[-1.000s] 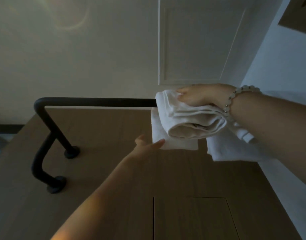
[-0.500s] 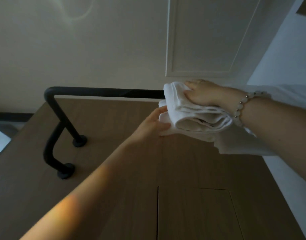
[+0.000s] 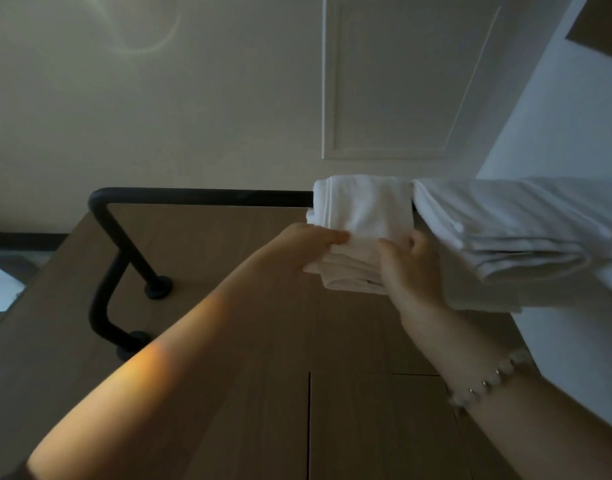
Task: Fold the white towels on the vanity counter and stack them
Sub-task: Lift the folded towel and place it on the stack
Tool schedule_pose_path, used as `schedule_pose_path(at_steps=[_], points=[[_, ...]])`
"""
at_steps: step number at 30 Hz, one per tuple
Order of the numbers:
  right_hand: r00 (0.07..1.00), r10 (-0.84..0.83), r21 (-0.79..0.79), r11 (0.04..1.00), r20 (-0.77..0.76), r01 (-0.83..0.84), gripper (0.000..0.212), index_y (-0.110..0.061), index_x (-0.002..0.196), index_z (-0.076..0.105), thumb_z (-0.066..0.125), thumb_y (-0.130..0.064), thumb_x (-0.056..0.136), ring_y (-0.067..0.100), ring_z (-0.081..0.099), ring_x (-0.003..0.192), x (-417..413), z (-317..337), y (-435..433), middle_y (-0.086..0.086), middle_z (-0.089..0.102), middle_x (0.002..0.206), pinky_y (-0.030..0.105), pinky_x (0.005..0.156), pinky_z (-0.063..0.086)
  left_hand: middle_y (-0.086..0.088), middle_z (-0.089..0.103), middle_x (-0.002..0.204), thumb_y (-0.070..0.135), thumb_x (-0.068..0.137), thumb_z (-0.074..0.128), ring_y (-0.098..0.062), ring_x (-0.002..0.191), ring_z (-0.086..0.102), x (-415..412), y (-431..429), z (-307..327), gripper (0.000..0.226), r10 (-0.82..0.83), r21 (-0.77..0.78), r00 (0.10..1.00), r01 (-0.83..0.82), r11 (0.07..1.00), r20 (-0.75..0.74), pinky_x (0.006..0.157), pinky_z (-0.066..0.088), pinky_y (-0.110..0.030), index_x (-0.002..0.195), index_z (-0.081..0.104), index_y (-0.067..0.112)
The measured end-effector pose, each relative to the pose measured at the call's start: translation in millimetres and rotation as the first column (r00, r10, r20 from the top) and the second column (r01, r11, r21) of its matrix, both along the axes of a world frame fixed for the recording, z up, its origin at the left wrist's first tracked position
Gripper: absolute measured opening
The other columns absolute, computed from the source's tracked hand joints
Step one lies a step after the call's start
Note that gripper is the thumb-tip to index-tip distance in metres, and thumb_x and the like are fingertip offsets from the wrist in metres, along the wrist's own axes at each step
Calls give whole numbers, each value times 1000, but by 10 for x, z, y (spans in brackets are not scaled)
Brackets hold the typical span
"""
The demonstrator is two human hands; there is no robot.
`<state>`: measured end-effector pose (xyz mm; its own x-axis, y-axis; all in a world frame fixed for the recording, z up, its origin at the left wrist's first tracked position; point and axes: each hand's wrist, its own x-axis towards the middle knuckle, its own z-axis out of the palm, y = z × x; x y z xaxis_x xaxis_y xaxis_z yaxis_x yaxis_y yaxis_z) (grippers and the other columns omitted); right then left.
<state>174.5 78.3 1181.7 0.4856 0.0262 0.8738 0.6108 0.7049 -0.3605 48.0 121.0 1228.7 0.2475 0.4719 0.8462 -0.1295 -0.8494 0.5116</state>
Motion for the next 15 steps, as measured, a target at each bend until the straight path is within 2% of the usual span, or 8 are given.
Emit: schedule_pose_path(at_steps=[2,3,4,6,8,10,12,15], points=[[994,59,-84,994,-95,-67,50,-8,123,47,57,-39,84,28,51,107,86,-54,12,8,51,123,37,91,43,-14,67,111,20,77,74,-26,99,66,-25,1,-9,49,-57,-11,998,57,998,5,93,51,-39,118,57,-2],[985,134,-127,981,-112,-148,45,-10,113,49,59,-42,83,25,51,100,133,-52,1,6,52,116,35,87,42,-13,67,111,19,78,74,-25,99,66,-40,1,-16,47,-69,-12,998,69,998,0,90,52,-37,117,57,-2],[963,245,-147,955,-109,-259,44,-12,112,53,61,-43,82,22,52,96,179,-33,-14,4,55,113,34,86,42,-13,67,110,18,78,73,-24,98,66,-58,0,-22,45,-94,-14,995,94,996,-15,87,53,-35,116,57,-2],[853,516,-169,836,-84,-522,35,-15,105,63,64,-41,80,19,59,97,265,17,-69,1,65,107,32,92,44,-12,67,111,17,79,71,-23,100,66,-94,2,-51,44,-198,-43,979,196,980,-48,85,53,-33,116,56,-1],[706,706,-180,689,-54,-702,30,-15,102,66,65,-37,81,22,65,100,348,74,-125,4,72,102,37,97,46,-11,66,115,18,81,68,-23,104,65,-105,15,-92,45,-272,-70,960,267,961,-73,89,52,-34,120,54,1],[657,753,-200,641,-25,-741,29,-12,103,65,64,-33,82,22,68,96,399,91,-167,6,74,97,36,92,50,-11,66,117,19,83,66,-23,106,65,-88,23,-148,44,-319,-89,944,312,946,-84,91,51,-34,121,53,1],[670,742,-226,653,3,-723,31,-12,105,64,67,-31,80,22,68,94,418,81,-179,5,74,95,35,89,52,-11,68,114,21,79,67,-23,104,66,-67,46,-178,48,-378,-97,923,370,924,-72,92,51,-34,120,53,1],[652,756,-216,647,57,-731,33,-14,103,64,71,-28,74,23,66,102,443,48,-152,5,73,102,38,100,46,-12,67,116,21,76,70,-24,104,66,-17,47,-183,56,-402,-84,916,399,913,-22,91,51,-35,124,51,1]])
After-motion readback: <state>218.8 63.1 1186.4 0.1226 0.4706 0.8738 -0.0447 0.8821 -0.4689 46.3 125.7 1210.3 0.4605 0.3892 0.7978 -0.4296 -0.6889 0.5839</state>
